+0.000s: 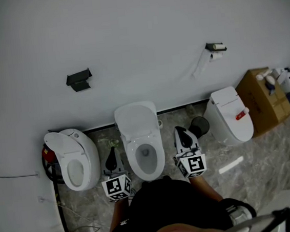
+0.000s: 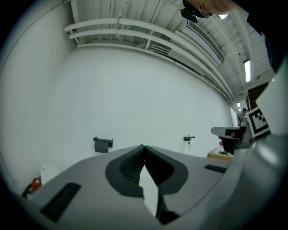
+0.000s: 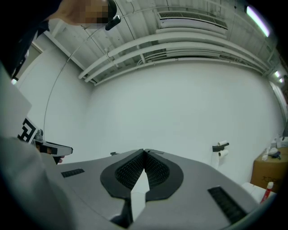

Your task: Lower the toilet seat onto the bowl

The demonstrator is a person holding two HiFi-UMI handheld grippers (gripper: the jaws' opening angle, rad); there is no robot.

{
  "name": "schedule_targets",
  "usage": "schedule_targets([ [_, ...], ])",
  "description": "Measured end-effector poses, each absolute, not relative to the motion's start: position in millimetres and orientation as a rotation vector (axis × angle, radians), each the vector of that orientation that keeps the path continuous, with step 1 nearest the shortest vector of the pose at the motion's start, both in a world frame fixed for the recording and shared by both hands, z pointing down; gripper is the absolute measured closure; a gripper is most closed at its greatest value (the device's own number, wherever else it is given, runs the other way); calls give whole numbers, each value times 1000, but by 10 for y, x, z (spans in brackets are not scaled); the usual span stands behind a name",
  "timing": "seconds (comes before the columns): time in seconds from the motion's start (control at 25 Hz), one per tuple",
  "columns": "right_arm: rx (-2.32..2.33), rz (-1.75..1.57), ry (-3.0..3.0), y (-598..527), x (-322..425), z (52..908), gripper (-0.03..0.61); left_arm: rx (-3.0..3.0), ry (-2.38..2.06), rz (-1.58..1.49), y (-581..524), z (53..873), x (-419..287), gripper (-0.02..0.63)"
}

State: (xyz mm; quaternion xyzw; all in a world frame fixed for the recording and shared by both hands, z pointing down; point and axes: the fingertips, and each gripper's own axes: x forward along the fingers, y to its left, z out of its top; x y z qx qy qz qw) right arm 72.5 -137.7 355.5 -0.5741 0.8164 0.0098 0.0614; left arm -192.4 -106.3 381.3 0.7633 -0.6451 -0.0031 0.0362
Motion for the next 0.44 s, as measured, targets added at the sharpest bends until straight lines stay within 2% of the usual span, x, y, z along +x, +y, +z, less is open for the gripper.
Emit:
schedule_targets([
  [0.44,-1729,63,2491,-1336,660,3523,561,2380,-1951,-28,-1060,3751,-1855,606],
])
